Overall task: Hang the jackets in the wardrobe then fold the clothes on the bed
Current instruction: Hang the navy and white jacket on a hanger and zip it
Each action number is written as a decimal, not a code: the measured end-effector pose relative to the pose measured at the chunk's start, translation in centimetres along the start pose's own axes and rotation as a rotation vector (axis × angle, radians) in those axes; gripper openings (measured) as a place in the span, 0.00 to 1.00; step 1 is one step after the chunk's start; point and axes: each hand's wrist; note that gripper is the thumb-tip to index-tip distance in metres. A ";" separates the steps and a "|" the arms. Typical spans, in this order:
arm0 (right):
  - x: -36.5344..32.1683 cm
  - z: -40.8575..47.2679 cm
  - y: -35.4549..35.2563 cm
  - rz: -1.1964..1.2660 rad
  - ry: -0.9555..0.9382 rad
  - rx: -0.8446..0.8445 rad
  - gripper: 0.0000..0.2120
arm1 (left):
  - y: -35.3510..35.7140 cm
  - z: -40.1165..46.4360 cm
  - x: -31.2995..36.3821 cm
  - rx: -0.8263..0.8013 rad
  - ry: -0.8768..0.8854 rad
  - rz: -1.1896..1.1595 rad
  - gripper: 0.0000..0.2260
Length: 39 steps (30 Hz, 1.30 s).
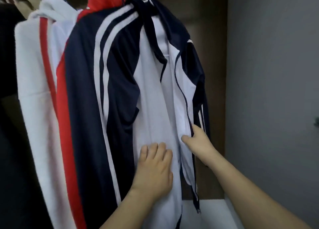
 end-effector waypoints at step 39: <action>11.0 -21.2 0.6 0.821 0.594 0.150 0.26 | 12.0 -14.5 9.4 -0.477 -0.850 -2.306 0.04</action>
Point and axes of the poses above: each hand's wrist, its own z-axis towards the middle knuckle, its own y-axis out of the palm, x = y × z, and after that the axes turned 8 degrees about z, right-handed
